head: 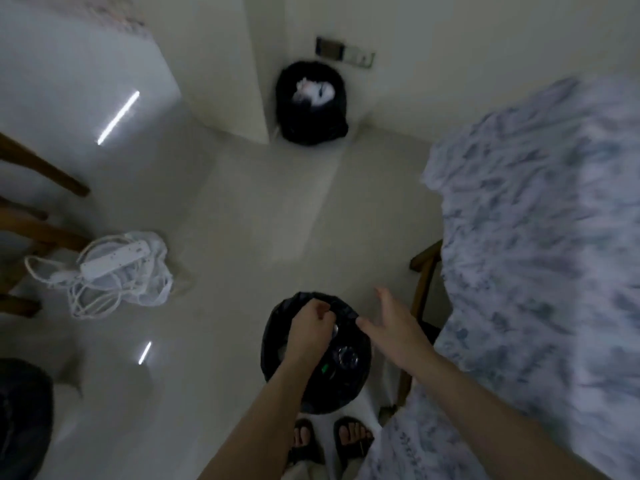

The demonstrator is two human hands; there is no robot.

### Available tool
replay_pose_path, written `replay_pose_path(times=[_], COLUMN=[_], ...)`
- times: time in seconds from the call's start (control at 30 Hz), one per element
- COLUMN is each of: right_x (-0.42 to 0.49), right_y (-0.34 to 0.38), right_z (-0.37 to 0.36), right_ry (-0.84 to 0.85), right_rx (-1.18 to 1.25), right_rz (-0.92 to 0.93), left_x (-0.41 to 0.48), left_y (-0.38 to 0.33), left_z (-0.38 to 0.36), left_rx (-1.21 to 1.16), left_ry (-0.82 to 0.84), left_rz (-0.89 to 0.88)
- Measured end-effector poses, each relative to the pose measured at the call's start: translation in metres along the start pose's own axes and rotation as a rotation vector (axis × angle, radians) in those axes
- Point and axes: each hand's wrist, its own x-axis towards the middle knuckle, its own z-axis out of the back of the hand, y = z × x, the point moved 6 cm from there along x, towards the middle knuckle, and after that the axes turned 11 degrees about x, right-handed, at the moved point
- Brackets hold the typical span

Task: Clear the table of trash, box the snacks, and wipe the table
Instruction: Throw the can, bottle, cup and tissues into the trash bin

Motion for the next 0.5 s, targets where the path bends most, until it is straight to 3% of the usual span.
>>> replay_pose_path(times=[0.27,0.5], right_x=[-0.145,-0.326], right_y=[0.069,-0.02], right_z=[0.17,0.288], right_ry=[-0.415,-0.787], right_rx=[0.364,0.424], right_rz=[0.155,-0.023], left_x=[-0.159,-0.292], left_y=[-0.234,-0.342], left_z=[0.017,-0.096], left_rx=[0.138,0.42], left_ry=[0.043,0.309], left_rz=[-0.464,-0.865])
